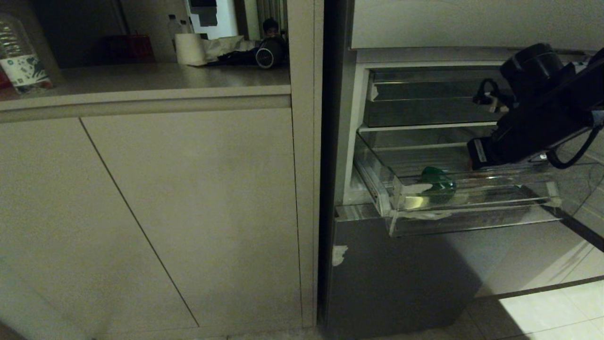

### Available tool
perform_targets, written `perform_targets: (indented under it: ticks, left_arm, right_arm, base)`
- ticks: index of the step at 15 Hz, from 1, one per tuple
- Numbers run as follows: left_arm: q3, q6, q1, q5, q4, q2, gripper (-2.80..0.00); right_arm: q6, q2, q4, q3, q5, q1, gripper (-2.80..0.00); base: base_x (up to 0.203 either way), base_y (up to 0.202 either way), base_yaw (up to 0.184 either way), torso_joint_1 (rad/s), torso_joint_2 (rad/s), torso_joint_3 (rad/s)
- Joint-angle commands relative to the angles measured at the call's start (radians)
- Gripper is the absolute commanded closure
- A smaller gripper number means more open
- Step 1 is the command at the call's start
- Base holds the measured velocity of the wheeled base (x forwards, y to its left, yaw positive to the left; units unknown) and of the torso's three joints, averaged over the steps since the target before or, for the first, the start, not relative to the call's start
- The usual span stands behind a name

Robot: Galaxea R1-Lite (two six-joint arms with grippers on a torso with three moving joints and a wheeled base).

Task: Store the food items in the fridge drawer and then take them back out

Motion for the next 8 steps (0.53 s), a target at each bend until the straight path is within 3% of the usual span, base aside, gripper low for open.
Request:
perform_targets:
  ticks: [1,5,8]
  left_arm:
    - [0.000,0.000,0.000,0.000,0.000,0.002,0.00]
    - [0.000,0.000,0.000,0.000,0.000,0.002,0.00]
    - [0.000,0.000,0.000,0.000,0.000,0.002,0.00]
  right_arm:
    - [0.001,-0.041,0.054,0.002,0.019,0.000,0.00]
    - [0.005,-0.047,0.072,0.002,0.041,-0.008,0.00]
    - [-0.002,-0.015,0.002,-0.004,0.055,-0.007,0.00]
  base:
    - [0.000,0.000,0.000,0.000,0.00,0.000]
    - [0.000,0.000,0.000,0.000,0.00,0.000]
    - [0.000,0.000,0.000,0.000,0.00,0.000]
